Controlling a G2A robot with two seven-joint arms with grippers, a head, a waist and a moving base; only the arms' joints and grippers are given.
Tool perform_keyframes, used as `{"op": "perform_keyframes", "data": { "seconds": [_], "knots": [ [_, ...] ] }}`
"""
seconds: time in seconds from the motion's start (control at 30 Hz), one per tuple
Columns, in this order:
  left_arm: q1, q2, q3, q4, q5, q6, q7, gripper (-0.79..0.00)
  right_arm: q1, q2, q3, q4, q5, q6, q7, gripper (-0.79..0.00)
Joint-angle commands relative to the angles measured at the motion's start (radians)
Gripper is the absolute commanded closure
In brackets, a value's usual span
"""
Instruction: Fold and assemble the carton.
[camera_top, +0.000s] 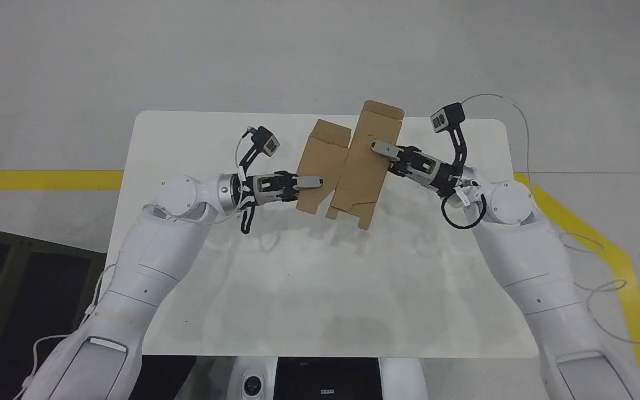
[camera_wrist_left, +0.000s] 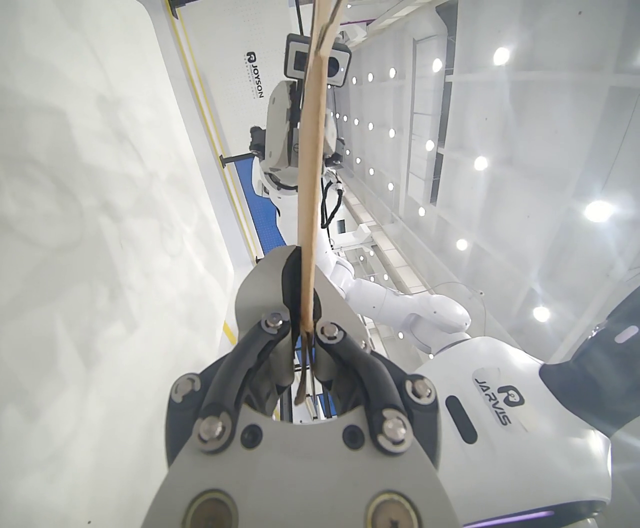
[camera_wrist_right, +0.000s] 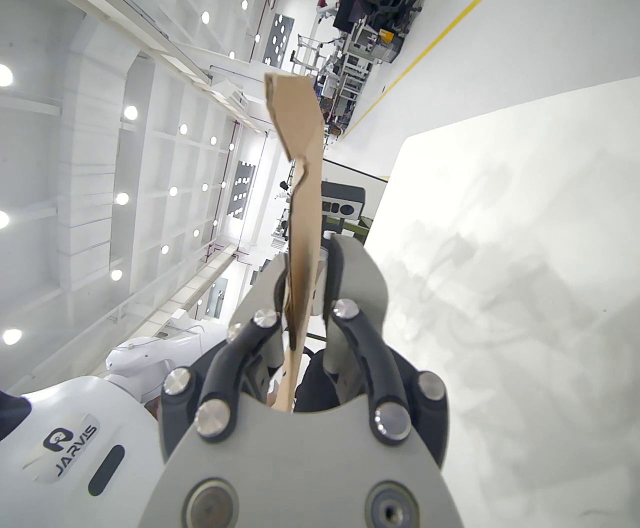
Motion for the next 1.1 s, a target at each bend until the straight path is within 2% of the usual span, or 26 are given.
{"op": "perform_keyframes", "data": {
  "seconds": [0.0, 0.37, 0.6, 0.67, 1.07],
  "knots": [
    [-0.009, 0.002, -0.006, 0.013, 0.009, 0.016, -0.015, 0.0, -0.005, 0.003, 0.014, -0.004, 0.015, -0.003, 0.031, -0.785],
    [-0.046, 0.025, -0.054, 0.053, 0.033, 0.08, -0.186, 0.0, 0.037, 0.029, 0.072, 0.048, 0.008, 0.046, 0.277, -0.785],
    [-0.048, 0.043, -0.074, 0.046, 0.056, 0.147, -0.311, 0.0, 0.099, 0.028, 0.034, 0.116, -0.014, 0.005, 0.428, -0.785],
    [-0.045, 0.048, -0.072, 0.034, 0.071, 0.163, -0.34, 0.0, 0.113, 0.024, 0.012, 0.127, -0.009, 0.009, 0.432, -0.785],
    [-0.029, 0.089, 0.002, -0.042, 0.055, 0.171, -0.34, 0.0, 0.14, 0.013, -0.103, 0.183, 0.037, 0.002, 0.425, -0.785]
  ]
}}
